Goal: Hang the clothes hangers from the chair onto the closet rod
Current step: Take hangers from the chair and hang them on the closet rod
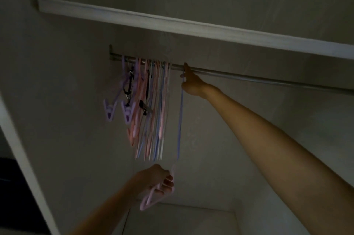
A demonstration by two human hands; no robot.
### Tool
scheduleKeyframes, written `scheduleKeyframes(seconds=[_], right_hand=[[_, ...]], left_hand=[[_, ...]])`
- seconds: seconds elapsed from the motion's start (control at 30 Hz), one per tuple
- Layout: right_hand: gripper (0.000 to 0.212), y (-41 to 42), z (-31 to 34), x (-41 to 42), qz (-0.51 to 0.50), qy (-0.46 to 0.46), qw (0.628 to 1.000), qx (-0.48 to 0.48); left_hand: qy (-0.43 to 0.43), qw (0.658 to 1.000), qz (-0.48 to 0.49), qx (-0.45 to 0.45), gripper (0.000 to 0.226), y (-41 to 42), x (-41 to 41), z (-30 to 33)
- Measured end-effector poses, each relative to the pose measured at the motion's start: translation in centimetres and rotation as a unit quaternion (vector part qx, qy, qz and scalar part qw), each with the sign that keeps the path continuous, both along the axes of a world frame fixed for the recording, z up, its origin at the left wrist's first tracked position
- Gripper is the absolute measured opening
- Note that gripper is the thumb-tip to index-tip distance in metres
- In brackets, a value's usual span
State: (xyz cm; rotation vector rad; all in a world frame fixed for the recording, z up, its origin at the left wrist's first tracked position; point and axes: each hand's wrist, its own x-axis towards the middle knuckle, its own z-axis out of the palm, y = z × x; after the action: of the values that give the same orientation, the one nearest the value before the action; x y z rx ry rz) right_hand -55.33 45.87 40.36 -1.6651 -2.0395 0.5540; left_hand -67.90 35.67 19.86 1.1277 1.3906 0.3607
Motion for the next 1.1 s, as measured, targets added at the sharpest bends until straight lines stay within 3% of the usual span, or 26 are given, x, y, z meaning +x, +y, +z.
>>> scheduleKeyframes(seconds=[0.3, 0.37, 0.47, 0.53, 0.57, 0.63, 0.7, 0.73, 0.8, 0.9, 0.97, 1.1], right_hand=[[0.077, 0.2, 0.2, -2.8, 0.045, 0.02, 0.999, -0.008], [0.074, -1.1, -0.5, -2.3, 0.011, 0.043, 0.998, 0.044], [0.053, -5.3, -4.4, -0.2, -0.108, 0.107, 0.974, 0.17], [0.037, -7.7, -8.8, 1.8, -0.205, 0.122, 0.954, 0.18], [0.03, -8.9, -11.3, 3.1, -0.234, 0.104, 0.957, 0.133], [0.018, -11.1, -15.8, 5.0, -0.224, 0.067, 0.97, -0.065], [0.023, -14.1, -19.5, 6.4, -0.173, 0.124, 0.935, -0.284], [0.023, -15.4, -21.3, 6.7, -0.165, 0.16, 0.911, -0.341], [0.027, -17.3, -24.0, 7.6, -0.191, 0.184, 0.896, -0.356], [0.04, -18.7, -25.8, 9.9, -0.251, 0.009, 0.935, -0.251], [0.043, -19.9, -25.3, 12.2, -0.262, -0.061, 0.945, -0.186], [0.033, -21.0, -23.5, 17.5, -0.089, -0.108, 0.969, -0.206]], left_hand=[[-0.073, 0.996, 0.047, -0.032, 0.033, -0.4, -1.5, 0.3], [-0.074, 0.995, 0.053, -0.038, 0.031, -0.5, -1.7, 0.2], [-0.094, 0.992, 0.069, -0.056, 0.029, -1.9, -1.6, -0.5], [-0.084, 0.993, 0.05, -0.067, 0.027, -2.7, -1.4, -1.6], [-0.08, 0.993, 0.044, -0.078, 0.027, -3.4, -0.9, -2.1], [-0.059, 0.994, 0.017, -0.085, 0.025, -4.5, 0.4, -3.3], [-0.037, 0.996, -0.005, -0.077, 0.024, -6.1, 2.9, -3.6], [-0.029, 0.997, -0.008, -0.065, 0.025, -6.8, 4.3, -3.5], [-0.015, 0.999, -0.016, -0.033, 0.027, -8.3, 7.1, -3.4], [0.055, 0.993, -0.085, 0.062, 0.031, -9.6, 9.9, -4.2], [0.137, 0.96, -0.164, 0.182, 0.03, -10.2, 11.1, -4.4], [0.252, 0.865, -0.261, 0.348, 0.03, -10.9, 12.1, -3.0]])
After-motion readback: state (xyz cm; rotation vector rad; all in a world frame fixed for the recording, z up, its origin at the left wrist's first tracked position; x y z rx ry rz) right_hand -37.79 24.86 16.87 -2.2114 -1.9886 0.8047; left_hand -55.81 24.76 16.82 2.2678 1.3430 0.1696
